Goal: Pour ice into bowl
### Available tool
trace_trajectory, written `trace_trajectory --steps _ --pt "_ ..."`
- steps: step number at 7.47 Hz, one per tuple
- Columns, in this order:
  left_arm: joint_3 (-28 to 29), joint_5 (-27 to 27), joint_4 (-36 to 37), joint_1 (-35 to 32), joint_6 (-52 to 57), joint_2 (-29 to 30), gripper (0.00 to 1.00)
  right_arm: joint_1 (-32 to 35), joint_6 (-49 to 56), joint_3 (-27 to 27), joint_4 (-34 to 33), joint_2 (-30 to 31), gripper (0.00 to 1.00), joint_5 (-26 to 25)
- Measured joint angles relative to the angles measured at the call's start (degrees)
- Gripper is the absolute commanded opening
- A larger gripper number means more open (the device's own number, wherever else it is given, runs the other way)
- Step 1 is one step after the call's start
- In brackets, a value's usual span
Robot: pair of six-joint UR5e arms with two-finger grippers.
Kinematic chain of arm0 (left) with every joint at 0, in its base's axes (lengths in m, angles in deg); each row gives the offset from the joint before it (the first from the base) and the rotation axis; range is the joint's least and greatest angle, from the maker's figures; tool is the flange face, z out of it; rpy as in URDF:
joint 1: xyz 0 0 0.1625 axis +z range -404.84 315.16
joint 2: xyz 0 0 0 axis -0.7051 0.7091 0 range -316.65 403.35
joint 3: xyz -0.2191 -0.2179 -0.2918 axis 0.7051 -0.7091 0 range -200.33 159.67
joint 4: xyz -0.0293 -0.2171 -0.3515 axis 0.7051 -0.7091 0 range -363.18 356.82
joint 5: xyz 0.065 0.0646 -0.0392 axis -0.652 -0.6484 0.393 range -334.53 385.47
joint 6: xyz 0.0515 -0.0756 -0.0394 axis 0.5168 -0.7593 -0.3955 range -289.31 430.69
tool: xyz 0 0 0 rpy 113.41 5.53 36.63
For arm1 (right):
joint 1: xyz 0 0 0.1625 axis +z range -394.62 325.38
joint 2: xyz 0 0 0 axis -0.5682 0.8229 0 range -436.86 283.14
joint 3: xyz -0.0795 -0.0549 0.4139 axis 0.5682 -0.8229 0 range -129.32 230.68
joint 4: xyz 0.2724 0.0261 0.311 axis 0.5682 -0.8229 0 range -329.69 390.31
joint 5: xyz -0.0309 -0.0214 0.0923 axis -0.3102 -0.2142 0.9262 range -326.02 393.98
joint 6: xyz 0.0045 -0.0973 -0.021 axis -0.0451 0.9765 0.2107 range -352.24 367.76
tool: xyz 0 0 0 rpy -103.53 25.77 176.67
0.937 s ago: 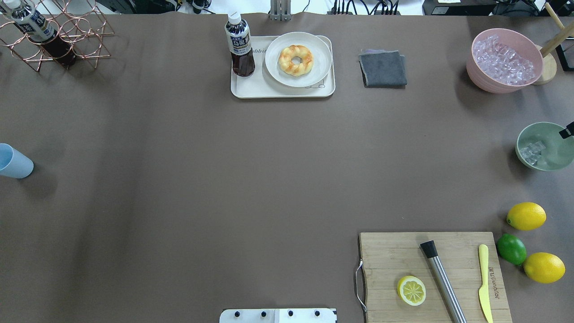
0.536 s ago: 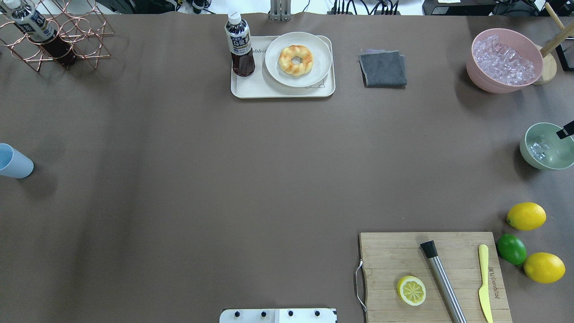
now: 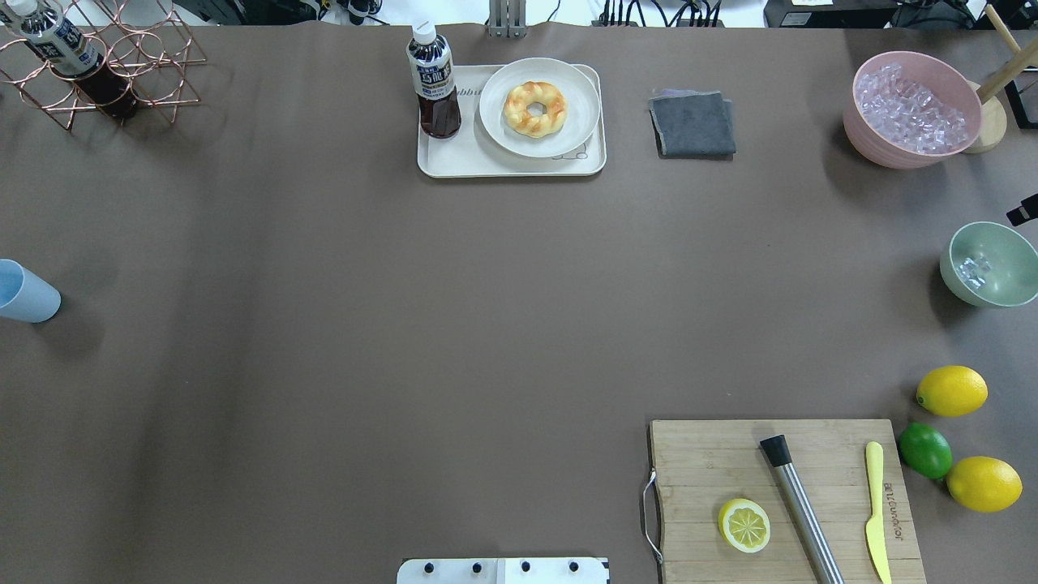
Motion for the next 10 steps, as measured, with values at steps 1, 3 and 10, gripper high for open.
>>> trace_trajectory --steps 1,3,10 --pt "0.0 0.1 0.0 0.0 0.0 -0.03 0.98 0.98 -0.36 2.97 -3.41 -0.05 0.99 -1.17" --pt "0.0 0.18 0.0 0.0 0.0 -0.02 0.98 3.52 -1.79 9.04 -10.19 0.44 0.99 -3.4" --pt "-0.17 -0.04 0.0 0.0 0.35 -0.06 0.98 11.15 -0.21 9.25 -13.56 2.12 0.99 -1.87"
